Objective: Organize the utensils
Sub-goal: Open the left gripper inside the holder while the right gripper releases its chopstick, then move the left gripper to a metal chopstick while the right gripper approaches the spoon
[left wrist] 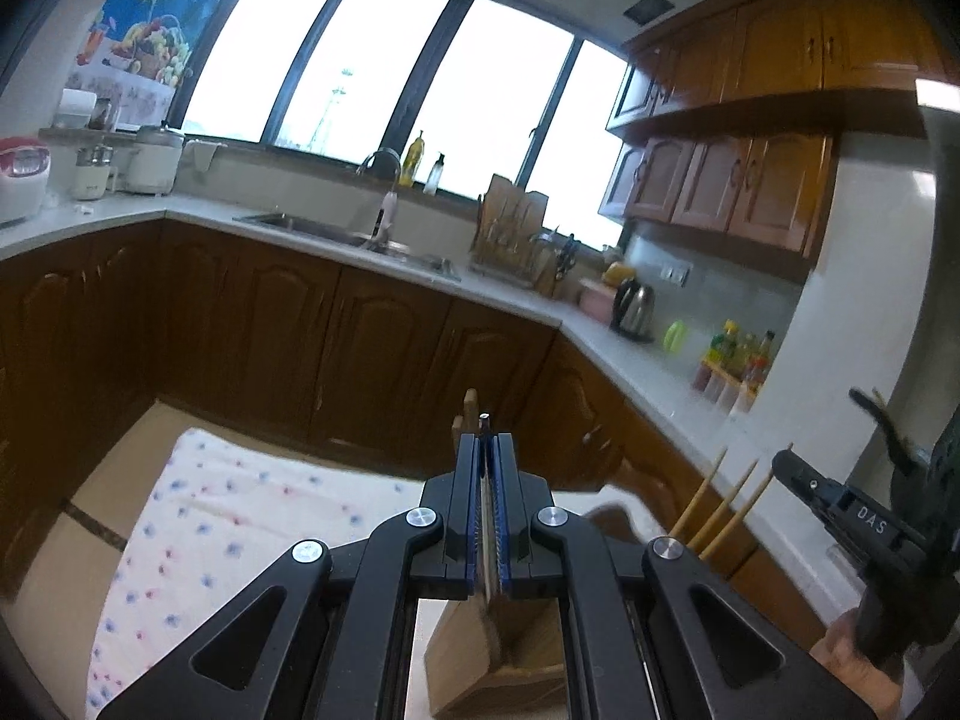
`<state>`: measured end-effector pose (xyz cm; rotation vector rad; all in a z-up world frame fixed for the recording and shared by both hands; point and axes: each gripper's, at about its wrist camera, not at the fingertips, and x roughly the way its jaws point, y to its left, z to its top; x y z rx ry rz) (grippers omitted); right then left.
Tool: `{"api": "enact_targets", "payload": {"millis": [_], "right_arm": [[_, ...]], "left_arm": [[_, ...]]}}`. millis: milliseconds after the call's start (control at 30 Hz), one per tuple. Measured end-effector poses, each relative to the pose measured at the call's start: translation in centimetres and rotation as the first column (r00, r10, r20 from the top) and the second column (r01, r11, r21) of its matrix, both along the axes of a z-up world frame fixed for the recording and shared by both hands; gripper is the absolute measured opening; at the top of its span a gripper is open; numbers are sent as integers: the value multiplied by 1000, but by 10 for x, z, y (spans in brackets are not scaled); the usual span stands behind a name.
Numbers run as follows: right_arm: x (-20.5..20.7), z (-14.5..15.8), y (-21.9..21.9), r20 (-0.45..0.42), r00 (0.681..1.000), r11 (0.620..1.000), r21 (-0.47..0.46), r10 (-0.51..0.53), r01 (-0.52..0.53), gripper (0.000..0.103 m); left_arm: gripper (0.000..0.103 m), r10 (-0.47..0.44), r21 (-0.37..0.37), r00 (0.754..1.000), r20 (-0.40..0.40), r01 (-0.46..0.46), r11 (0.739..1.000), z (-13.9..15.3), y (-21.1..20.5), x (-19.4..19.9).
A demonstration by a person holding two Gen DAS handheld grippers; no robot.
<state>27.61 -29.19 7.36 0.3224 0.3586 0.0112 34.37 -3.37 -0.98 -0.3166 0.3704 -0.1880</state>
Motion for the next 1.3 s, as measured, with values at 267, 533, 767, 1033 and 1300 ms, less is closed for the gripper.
{"api": "enact_targets", "payload": {"millis": [267,533,767,1033,1300], "right_arm": [[9,-12,-3,-61,998,1000,8,19,-19,5],[13,-13,-8,-89,995,998,49,36,-32,10],[5,-11,-16,-82,996,996,82,42,-35,51],[-31,-2,-23,-45,997,991,124,59,-53,90],[-81,-8,-28,-92,995,992,123,46,-35,90]], "left_arm": [[5,-10,41,999,-33,11,999,6,-1,19],[16,-18,55,998,-64,22,998,16,15,11],[52,-5,48,997,-77,9,999,14,25,-1],[97,27,77,998,-58,-22,997,21,31,-41],[97,-5,103,995,-102,16,995,21,35,-88]]}}
